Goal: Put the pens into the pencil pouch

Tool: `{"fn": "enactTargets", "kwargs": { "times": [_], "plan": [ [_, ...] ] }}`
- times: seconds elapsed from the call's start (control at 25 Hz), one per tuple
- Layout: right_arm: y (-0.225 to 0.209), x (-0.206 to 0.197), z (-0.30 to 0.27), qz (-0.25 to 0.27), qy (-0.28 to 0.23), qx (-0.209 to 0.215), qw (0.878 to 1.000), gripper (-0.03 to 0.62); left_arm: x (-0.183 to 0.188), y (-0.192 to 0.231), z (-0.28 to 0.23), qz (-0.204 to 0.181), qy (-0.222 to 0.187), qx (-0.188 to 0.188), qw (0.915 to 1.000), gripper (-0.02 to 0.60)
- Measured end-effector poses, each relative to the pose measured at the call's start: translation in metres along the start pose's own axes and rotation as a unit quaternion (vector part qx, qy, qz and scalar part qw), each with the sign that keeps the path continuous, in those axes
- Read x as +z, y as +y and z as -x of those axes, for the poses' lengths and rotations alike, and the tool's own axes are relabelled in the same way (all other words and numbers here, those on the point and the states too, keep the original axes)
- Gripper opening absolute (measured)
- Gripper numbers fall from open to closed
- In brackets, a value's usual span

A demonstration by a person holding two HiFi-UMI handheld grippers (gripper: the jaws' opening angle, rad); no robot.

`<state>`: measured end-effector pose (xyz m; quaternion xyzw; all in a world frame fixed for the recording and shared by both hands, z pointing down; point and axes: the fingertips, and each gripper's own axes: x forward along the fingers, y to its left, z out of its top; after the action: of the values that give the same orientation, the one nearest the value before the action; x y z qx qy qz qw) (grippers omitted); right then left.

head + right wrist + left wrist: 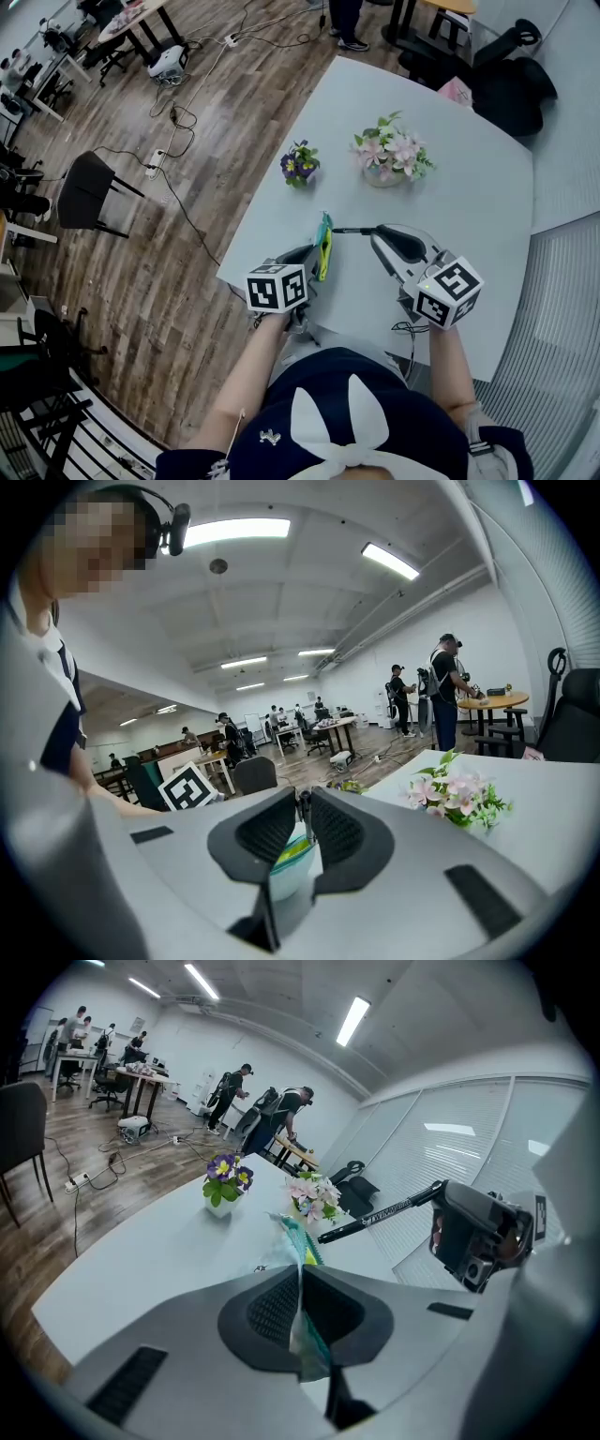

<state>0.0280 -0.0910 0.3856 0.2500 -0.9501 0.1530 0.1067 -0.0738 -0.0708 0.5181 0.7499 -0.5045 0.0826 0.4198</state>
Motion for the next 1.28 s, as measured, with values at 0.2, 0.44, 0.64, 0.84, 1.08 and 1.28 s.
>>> {"fn": "enactTargets", "kwargs": {
  "times": [0.2,0.44,0.64,0.84,1.08,1.28],
  "plan": [
    [0.008,-0.003,-0.006,0.005,0.010,0.014,1.000,0.060,-0.001,-0.002,-0.001,-0.002,0.003,-0.002,1.0000,0.031],
    [0.016,-0.008,-0.013,0.013,0.024,0.035,0.999,0.060,-0.001,0.000,-0.003,-0.003,0.005,0.000,1.0000,0.031],
    [0.021,-0.014,-0.015,0.014,0.036,0.047,0.998,0.060,0.000,0.000,-0.002,-0.005,0.005,0.000,1.0000,0.031],
    [0.026,-0.019,-0.017,0.024,0.050,0.058,0.997,0.060,0.000,-0.001,-0.003,-0.006,0.006,0.001,1.0000,0.031],
    [0.031,-0.025,-0.020,0.036,0.063,0.065,0.995,0.061,-0.002,-0.002,-0.002,-0.005,0.005,0.001,1.0000,0.031],
    [0.035,-0.031,-0.024,0.045,0.078,0.072,0.993,0.060,-0.003,-0.002,-0.001,-0.002,0.005,0.002,1.0000,0.031]
  ]
}}
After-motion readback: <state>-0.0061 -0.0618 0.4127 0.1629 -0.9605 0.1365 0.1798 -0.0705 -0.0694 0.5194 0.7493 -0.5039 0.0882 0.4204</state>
